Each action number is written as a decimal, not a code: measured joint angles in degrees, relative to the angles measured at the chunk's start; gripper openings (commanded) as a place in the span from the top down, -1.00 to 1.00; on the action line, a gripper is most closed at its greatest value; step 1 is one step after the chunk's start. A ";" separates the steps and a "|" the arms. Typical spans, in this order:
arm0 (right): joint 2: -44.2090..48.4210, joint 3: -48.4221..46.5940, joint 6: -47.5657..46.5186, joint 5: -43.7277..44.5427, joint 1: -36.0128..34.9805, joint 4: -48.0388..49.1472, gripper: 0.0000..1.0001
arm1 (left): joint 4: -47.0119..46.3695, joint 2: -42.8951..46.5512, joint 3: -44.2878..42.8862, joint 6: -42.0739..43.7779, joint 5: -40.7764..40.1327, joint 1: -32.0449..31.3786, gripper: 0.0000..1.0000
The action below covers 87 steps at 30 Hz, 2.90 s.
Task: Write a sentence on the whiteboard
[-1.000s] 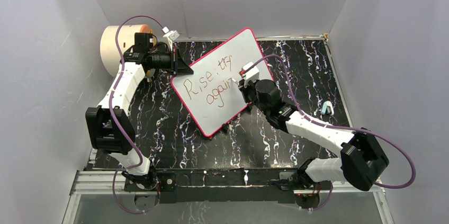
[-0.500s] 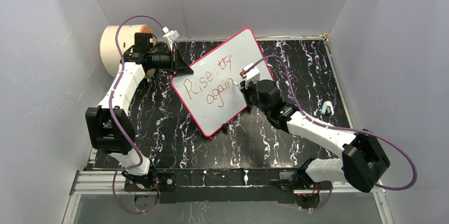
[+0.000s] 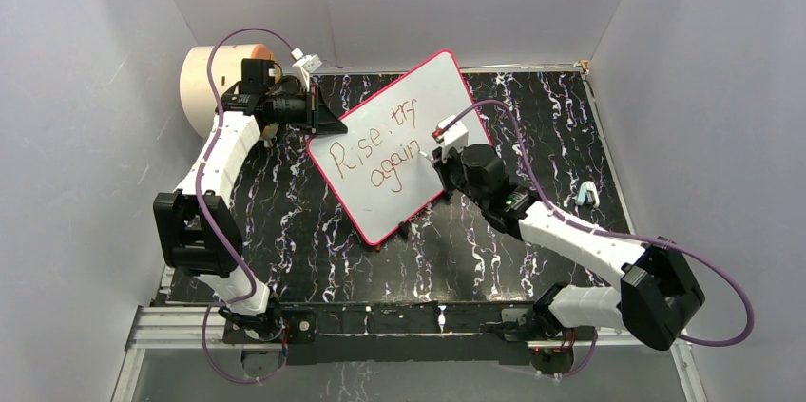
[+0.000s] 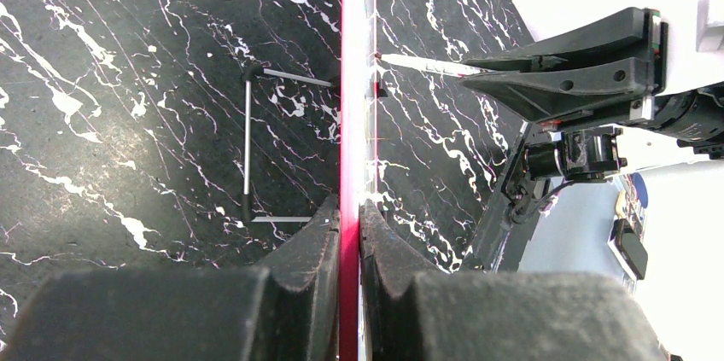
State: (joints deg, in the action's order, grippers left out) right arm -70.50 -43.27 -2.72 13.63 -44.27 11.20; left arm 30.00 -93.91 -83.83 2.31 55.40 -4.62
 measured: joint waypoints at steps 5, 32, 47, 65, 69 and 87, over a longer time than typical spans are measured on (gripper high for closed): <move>1.79 0.02 0.00 -1.38 0.00 1.36 1.00 | 0.00 0.00 0.00 0.00 0.04 0.00 1.00; -1.31 0.00 -0.04 -2.84 0.00 6.97 1.00 | 0.02 0.00 0.00 0.00 0.09 0.00 1.00; -1.60 -0.02 -0.09 -3.80 0.04 6.56 1.00 | 0.00 0.00 0.00 0.00 -0.02 0.00 1.00; 2.60 0.72 0.02 -1.62 0.07 3.48 1.00 | 0.02 0.00 0.00 -0.02 -0.02 0.00 1.00; 3.52 1.84 0.90 1.31 0.87 3.74 1.00 | 0.00 0.00 0.00 -0.04 -0.02 0.00 1.00; 1.90 2.95 3.08 1.88 2.60 4.04 1.00 | 0.00 -0.02 0.00 -0.20 0.11 0.00 1.00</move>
State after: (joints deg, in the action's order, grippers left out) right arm -68.60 -40.32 0.36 15.51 -41.67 15.25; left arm 30.00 -93.93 -83.83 2.11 55.51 -4.62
